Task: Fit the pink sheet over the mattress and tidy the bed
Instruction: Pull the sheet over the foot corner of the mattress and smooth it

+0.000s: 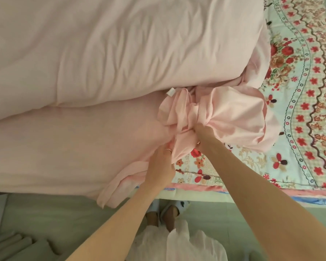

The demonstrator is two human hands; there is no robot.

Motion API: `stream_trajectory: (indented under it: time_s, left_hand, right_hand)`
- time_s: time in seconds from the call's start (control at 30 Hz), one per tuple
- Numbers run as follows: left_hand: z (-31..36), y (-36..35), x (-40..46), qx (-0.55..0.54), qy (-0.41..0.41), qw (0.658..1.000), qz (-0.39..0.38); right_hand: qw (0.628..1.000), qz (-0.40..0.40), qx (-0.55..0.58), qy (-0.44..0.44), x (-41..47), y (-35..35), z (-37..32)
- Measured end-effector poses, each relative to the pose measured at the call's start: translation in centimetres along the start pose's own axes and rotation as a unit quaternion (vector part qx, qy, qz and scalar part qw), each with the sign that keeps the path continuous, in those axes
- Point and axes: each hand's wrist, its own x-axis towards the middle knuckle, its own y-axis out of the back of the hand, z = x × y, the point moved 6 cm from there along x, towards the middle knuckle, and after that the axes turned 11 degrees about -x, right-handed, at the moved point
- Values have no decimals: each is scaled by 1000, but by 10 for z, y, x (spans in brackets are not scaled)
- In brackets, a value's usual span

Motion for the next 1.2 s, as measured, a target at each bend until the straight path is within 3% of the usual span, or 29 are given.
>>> stream_trajectory:
  time_s: [0.1,0.27,0.37,0.47,0.53,0.63,0.7,0.83,0.9,1.0,1.07,1.2]
  left_hand:
    - [-4,9,-2,8,13,1000,19]
    - [2,-1,-3,-33,32,996,-78]
    - [11,-16,-13,80,6,984,-160]
    - [27,-22,-15,100,-46,985,-134]
    - [45,-29,-17,89,-88,984,-126]
    - [70,-42,-25,43,-85,984,-148]
    - [81,-54,-28,5,-64,986,-156]
    - [102,-80,-33,-79,6,988,-133]
    - [113,-100,-37,-61,51,984,-159]
    - [122,-127,-48,4,89,984,-156]
    - [124,-128,-55,13,115,988,-102]
    - [138,-122,-59,-6,92,995,-25]
  right_hand:
    - [994,-23,88,-68,-6,13,18]
    - [966,-52,229,-111,-18,26,35]
    - [959,-59,264,-87,-33,37,37]
    - [968,-52,244,-7,-31,59,36]
    - [968,-71,239,-2,-30,81,35]
    - [990,-96,101,22,-32,114,29]
    - [998,-42,-4,44,-29,136,25]
    - [985,14,-159,62,-20,173,17]
    - [972,17,-227,65,-13,190,18]
    - [987,-13,-161,15,-8,212,27]
    - [995,-42,-85,-21,-12,218,30]
    - [992,-93,61,-56,-11,221,32]
